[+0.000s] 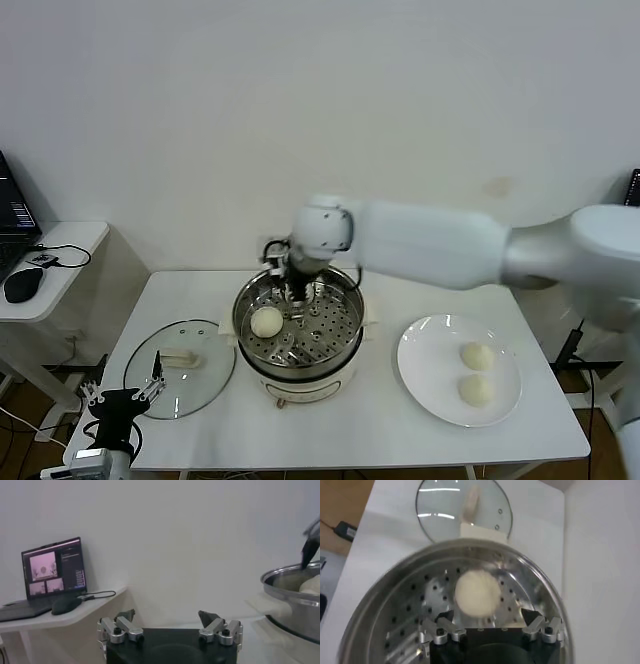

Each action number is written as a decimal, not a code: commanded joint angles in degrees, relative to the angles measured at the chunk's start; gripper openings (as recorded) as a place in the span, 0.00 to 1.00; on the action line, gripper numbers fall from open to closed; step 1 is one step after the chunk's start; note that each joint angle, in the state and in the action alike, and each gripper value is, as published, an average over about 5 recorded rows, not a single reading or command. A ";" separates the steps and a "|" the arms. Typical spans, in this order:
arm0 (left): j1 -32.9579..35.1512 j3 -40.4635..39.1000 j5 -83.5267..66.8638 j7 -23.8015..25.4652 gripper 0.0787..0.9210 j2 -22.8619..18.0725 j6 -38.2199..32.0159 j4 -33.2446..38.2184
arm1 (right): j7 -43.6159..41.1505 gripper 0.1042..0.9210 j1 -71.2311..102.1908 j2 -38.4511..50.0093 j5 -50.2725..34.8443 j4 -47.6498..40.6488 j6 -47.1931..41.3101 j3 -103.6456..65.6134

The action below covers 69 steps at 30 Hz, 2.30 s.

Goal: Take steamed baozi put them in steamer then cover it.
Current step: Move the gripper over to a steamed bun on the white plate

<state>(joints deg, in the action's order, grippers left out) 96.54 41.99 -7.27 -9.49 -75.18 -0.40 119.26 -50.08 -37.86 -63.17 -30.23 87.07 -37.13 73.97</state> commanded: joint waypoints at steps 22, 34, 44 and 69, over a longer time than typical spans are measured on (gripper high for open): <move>1.20 0.27 0.93 0.13 0.88 1.34 0.48 0.00 | -10.39 0.88 38.84 46.39 36.57 11.93 21.63 -20.94; 0.80 0.35 1.39 0.14 0.88 0.76 0.73 -0.51 | -7.53 0.88 46.79 41.66 40.30 7.03 21.56 -24.82; 0.65 0.46 1.53 0.21 0.88 0.92 0.81 -0.64 | -6.14 0.88 50.71 38.93 41.08 4.26 21.01 -27.68; 0.34 0.41 1.75 0.09 0.88 0.82 0.69 -1.24 | -6.65 0.66 49.10 36.31 39.76 2.11 17.94 -27.89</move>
<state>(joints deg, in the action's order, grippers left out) 96.88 42.41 -5.53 -9.38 -74.36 0.31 118.00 -56.01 10.71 -26.55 9.67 89.56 -18.60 46.48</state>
